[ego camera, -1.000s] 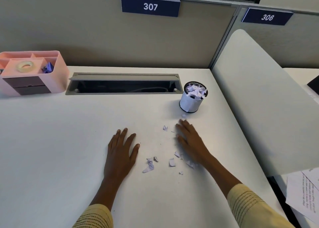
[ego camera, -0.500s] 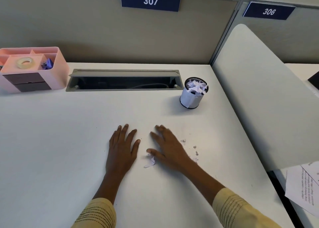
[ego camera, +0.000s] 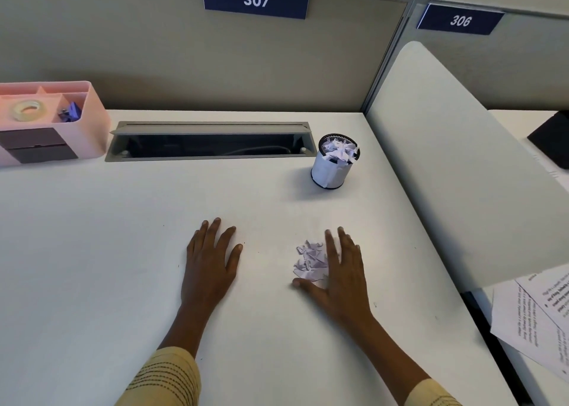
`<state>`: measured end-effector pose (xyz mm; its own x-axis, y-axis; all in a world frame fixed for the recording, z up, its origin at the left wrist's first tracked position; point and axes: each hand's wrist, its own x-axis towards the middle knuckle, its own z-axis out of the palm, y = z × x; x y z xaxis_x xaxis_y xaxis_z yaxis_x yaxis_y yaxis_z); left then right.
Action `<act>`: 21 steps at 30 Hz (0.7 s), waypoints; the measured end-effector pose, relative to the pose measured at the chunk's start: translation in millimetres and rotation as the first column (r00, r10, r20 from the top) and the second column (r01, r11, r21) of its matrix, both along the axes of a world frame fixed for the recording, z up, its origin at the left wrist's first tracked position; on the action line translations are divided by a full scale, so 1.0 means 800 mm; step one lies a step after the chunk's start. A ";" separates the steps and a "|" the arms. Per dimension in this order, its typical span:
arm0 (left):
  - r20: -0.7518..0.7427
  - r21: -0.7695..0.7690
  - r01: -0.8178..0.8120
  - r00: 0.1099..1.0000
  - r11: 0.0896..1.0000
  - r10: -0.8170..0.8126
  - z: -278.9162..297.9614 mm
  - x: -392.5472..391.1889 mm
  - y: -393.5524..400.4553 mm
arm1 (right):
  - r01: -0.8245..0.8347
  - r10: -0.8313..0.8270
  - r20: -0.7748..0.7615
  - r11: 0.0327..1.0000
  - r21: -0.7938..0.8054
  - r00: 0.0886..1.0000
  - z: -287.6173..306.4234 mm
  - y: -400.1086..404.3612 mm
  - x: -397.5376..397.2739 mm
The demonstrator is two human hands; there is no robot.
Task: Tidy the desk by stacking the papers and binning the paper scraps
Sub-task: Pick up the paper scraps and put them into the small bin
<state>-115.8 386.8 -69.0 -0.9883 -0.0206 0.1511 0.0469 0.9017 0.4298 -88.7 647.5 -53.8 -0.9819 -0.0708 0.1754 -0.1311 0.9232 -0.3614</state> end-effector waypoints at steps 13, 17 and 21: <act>0.010 -0.010 0.000 1.000 1.000 0.000 0.002 0.000 -0.001 | -0.250 0.251 -0.026 0.968 0.032 0.968 0.007 -0.028 -0.034; 0.012 -0.011 0.007 1.000 1.000 -0.007 0.003 0.001 0.000 | -0.397 0.369 0.184 0.907 0.143 0.911 0.013 -0.006 -0.010; 0.017 -0.008 0.005 1.000 1.000 -0.005 0.003 0.001 -0.001 | -0.455 0.389 0.291 0.866 0.208 0.874 0.027 0.011 0.011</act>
